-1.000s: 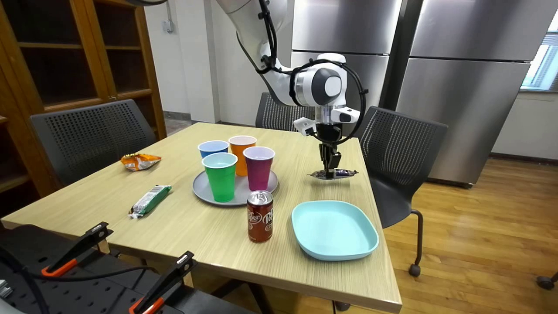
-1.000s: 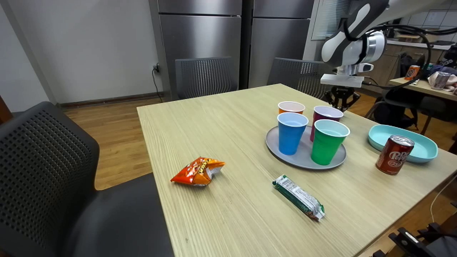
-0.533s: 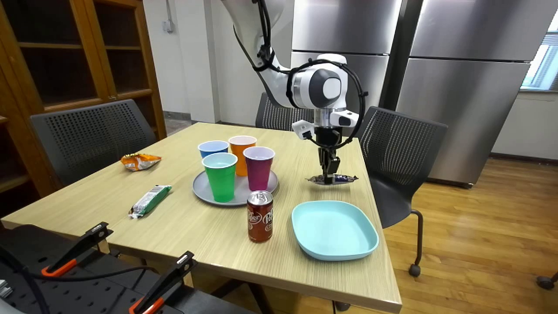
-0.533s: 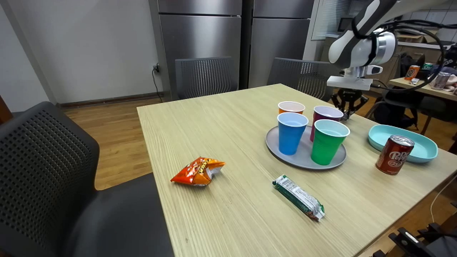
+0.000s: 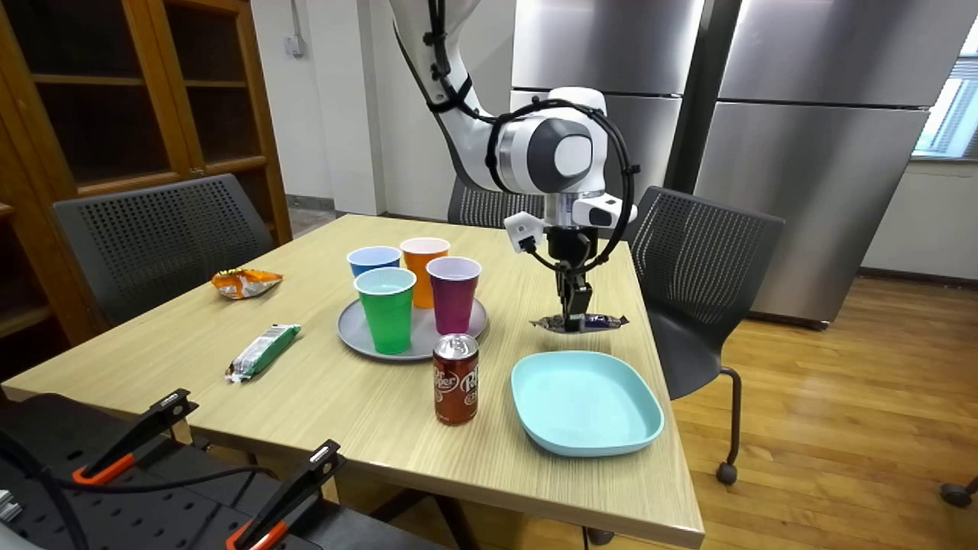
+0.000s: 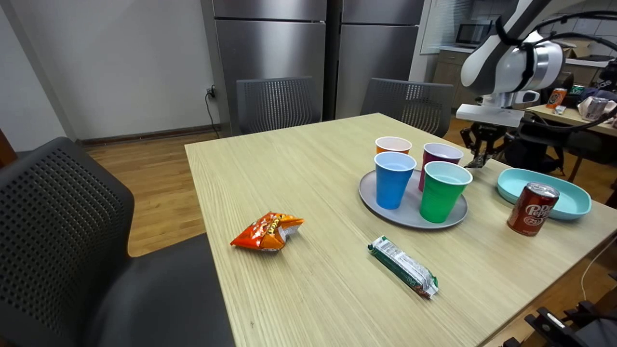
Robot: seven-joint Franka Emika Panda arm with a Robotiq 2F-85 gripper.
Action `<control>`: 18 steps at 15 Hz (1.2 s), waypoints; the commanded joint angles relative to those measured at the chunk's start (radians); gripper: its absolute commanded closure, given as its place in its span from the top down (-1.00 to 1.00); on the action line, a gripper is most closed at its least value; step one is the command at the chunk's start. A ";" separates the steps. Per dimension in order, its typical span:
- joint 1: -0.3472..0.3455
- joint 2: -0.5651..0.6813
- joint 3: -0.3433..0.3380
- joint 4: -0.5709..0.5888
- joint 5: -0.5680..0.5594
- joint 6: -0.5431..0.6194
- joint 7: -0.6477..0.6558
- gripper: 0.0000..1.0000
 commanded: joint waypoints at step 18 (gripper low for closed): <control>0.014 -0.280 -0.119 -0.429 -0.080 0.166 -0.178 -0.90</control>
